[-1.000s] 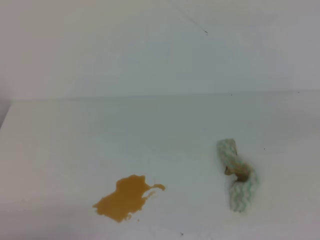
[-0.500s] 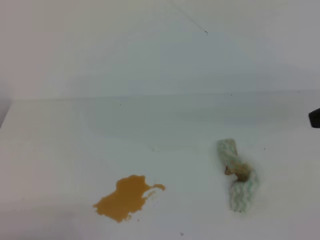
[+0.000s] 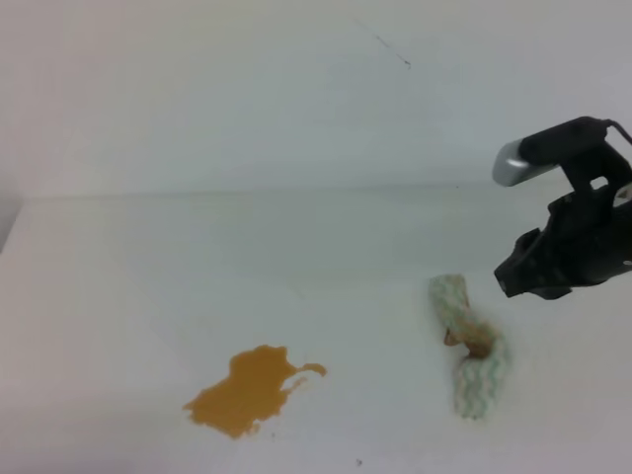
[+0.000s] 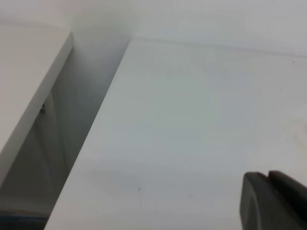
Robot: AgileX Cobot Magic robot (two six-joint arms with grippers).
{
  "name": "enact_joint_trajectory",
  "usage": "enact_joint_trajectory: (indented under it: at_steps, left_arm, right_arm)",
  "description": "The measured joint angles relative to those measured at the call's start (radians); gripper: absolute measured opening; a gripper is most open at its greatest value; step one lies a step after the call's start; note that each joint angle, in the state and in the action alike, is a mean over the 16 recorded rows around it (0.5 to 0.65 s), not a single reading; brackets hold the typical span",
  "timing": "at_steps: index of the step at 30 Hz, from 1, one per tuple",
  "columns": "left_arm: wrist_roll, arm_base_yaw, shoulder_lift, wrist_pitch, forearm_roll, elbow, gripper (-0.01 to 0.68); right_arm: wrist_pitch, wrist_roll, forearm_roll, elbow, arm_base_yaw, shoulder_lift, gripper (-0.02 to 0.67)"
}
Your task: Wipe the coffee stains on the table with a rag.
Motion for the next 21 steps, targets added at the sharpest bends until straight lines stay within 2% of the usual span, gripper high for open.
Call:
enact_joint_trajectory:
  at_steps: [5,9,21]
  left_arm:
    - [0.0,0.0,0.0,0.0,0.0,0.0,0.001]
    - [0.0,0.0,0.0,0.0,0.0,0.0,0.001]
    - [0.0,0.0,0.0,0.0,0.0,0.0,0.001]
  right_arm:
    - [-0.037,-0.011,-0.012,-0.026,0.001,0.106,0.257]
    - [-0.055,-0.023,-0.022,-0.05,0.001,0.186,0.297]
    - [-0.077,-0.039,-0.035,-0.127,0.001,0.371,0.317]
